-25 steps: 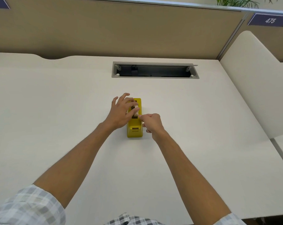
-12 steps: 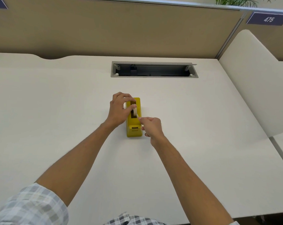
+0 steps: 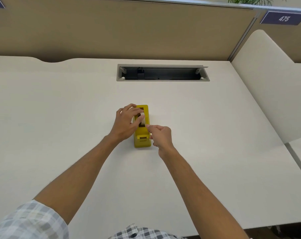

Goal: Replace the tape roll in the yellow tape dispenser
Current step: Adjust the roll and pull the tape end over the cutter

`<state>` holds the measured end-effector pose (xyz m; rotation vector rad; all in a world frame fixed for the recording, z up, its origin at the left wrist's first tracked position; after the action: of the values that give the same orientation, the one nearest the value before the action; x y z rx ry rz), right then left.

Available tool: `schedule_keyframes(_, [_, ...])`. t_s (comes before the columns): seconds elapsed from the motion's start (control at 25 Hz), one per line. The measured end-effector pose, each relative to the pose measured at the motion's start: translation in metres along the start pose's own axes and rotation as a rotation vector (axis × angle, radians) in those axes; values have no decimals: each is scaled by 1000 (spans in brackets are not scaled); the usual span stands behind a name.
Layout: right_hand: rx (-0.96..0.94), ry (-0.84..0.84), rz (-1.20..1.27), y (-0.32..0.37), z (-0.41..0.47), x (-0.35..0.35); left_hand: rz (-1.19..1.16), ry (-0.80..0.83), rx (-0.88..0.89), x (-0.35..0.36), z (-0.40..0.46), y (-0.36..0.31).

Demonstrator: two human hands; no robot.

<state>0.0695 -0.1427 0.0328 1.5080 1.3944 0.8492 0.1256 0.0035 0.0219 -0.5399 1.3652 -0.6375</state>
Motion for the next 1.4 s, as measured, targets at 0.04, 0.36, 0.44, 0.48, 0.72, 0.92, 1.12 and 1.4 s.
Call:
schedule_keyframes(0.04, [2,1,1,0,-1,1,-35,-2,-23,0,0,1])
schedule_keyframes(0.36, [-70,-16,2,1,-9,2,-187,-54,-151,8,-2,1])
schedule_keyframes(0.44, [-73,-17,-4,-2,-13,0,-177,-88,-159,10,-1,0])
schedule_keyframes(0.48, [-70,-18,-9,-5,-16,-1,-163,-102,-150,11,-1,0])
schedule_keyframes(0.72, [-49,-37,32,-14,-27,-4,-216,-159,-194,8,-1,-2])
schedule_keyframes(0.92, [-50,-45,49,-12,-30,-3,-163,-95,-149,3,-7,-6])
schedule_keyframes(1.12, [-39,-42,53,-11,-31,-3,-112,-18,-130,0,-14,-4])
schedule_keyframes(1.4, [-28,-44,61,-9,-33,-3,-140,-2,-168,1,-16,-3])
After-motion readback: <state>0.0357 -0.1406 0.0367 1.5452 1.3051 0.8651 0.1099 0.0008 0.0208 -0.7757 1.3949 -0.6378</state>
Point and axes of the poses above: each hand's wrist, its own z-axis towards the middle knuckle, its own x-axis out of the palm, y = z × x, the point moved 4 cm from there along z, towards the middle knuckle, and after that the axes turned 10 degrees about -x, right-handed, at the moved point
